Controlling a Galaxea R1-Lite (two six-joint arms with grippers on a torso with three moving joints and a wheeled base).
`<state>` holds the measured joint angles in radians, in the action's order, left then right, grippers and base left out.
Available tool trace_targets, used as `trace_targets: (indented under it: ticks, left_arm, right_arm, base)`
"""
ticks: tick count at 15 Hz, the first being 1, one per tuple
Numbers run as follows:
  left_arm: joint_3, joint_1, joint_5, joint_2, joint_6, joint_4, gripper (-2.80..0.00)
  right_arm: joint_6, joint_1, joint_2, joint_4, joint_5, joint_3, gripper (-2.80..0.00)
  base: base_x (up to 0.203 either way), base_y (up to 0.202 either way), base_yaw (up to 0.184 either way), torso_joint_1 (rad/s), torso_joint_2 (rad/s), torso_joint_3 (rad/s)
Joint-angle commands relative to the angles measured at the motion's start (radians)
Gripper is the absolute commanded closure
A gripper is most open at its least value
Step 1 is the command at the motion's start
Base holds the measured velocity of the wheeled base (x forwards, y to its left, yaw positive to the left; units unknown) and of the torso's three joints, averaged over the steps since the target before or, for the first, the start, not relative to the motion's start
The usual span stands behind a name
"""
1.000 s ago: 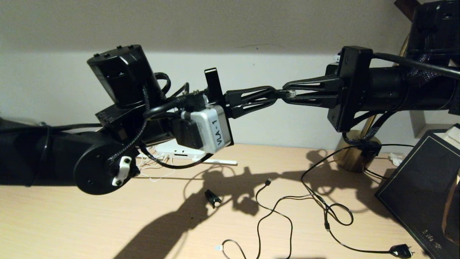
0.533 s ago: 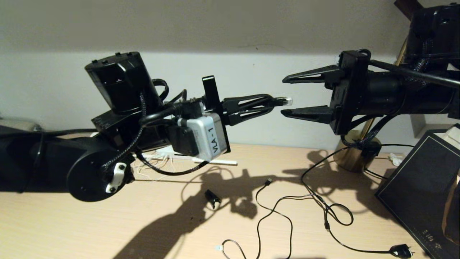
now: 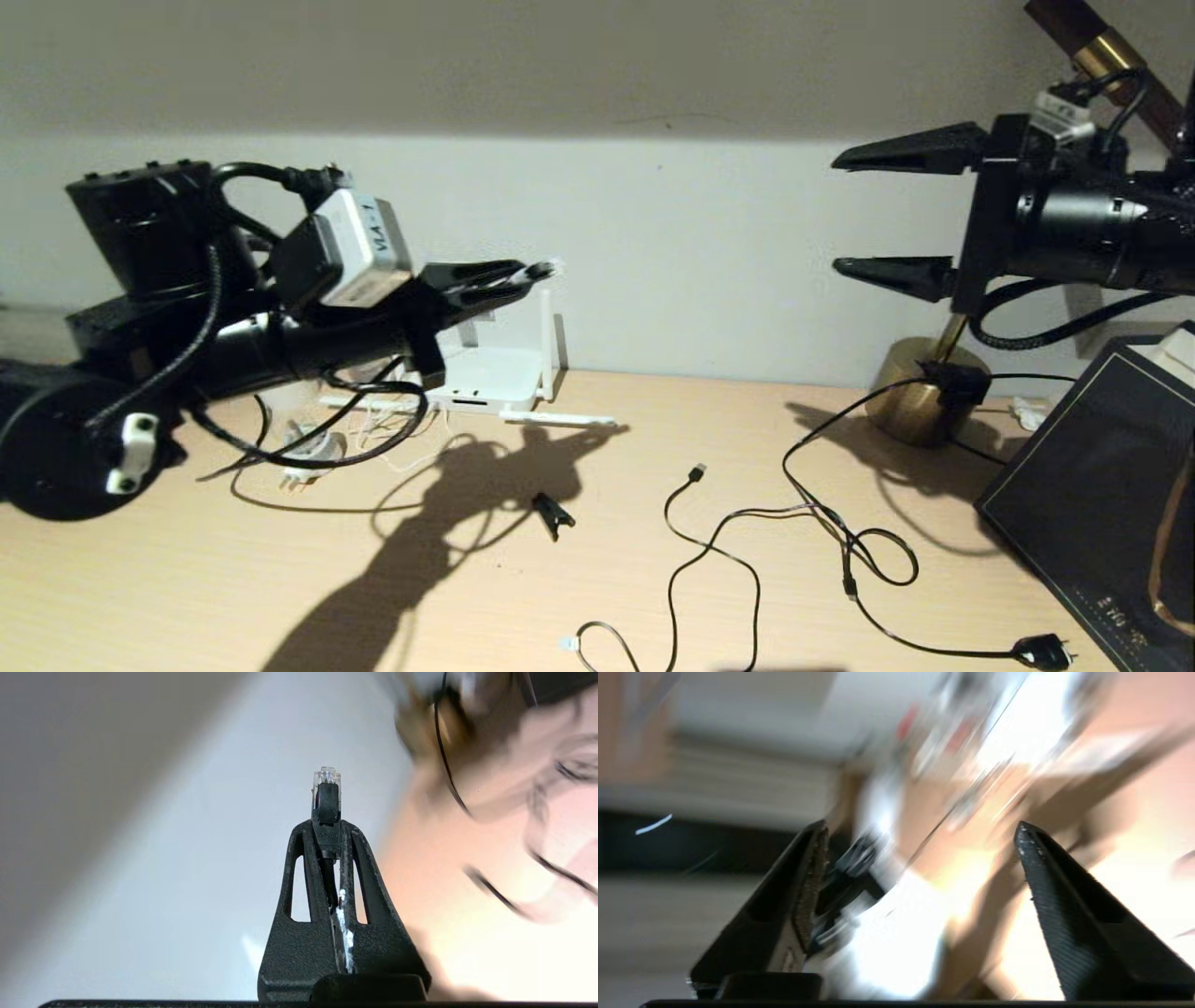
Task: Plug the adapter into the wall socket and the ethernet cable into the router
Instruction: Align cable and router interface
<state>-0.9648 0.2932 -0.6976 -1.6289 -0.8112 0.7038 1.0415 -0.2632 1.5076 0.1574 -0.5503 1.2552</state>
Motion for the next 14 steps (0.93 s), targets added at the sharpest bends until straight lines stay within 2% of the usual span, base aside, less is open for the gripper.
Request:
trace_targets:
  ticks: [1,4,5,6,8,10,11,12,14]
  left_arm:
    - [0.040,-0.094,0.005,0.139,0.078,-0.273,0.00]
    - [0.045,-0.114,0.008,0.271,0.131,-0.670,0.00]
    - [0.049,-0.122,0.011,0.306,0.151,-0.737,0.00]
    - [0.057,-0.135,0.018,0.324,0.184,-0.760,0.00]
    - [0.065,-0.146,0.052,0.328,0.207,-0.768,0.00]
    - [0.065,-0.149,0.058,0.335,0.280,-0.777,0.00]
    - [0.061,-0.149,0.057,0.361,0.379,-0.801,0.00]
    - [0.043,-0.146,0.049,0.390,0.466,-0.865,0.00]
    - [-0.021,-0.142,0.008,0.402,0.596,-1.008,0.00]
  right_arm:
    - [-0.205,0.014,-0.169,-0.003,0.134,-0.081,0.00]
    - [-0.561,0.041,-0.379,-0.082,0.268,-0.182,0.00]
    - [-0.668,0.046,-0.454,-0.145,0.324,-0.204,0.00]
    - [-0.734,0.049,-0.524,-0.191,0.377,-0.233,0.00]
    - [-0.836,0.053,-0.703,-0.246,0.486,-0.354,0.00]
    - [-0.939,0.056,-0.876,-0.272,0.588,-0.457,0.00]
    - [-0.999,0.074,-0.961,-0.286,0.645,-0.506,0.00]
    - [-1.039,0.133,-1.018,-0.295,0.681,-0.546,0.00]
    - [-1.086,0.306,-1.103,-0.307,0.692,-0.657,0.00]
  base:
    - [0.000,0.000,0.000,0.000,0.00,0.000]
    - [0.000,0.000,0.000,0.000,0.00,0.000]
    - [0.000,0.000,0.000,0.000,0.00,0.000]
    - [0.000,0.000,0.000,0.000,0.00,0.000]
    - [0.000,0.000,0.000,0.000,0.00,0.000]
    - [0.000,0.000,0.000,0.000,0.00,0.000]
    - [0.000,0.000,0.000,0.000,0.00,0.000]
    - [0.000,0.000,0.000,0.000,0.00,0.000]
    - [0.000,0.000,0.000,0.000,0.00,0.000]
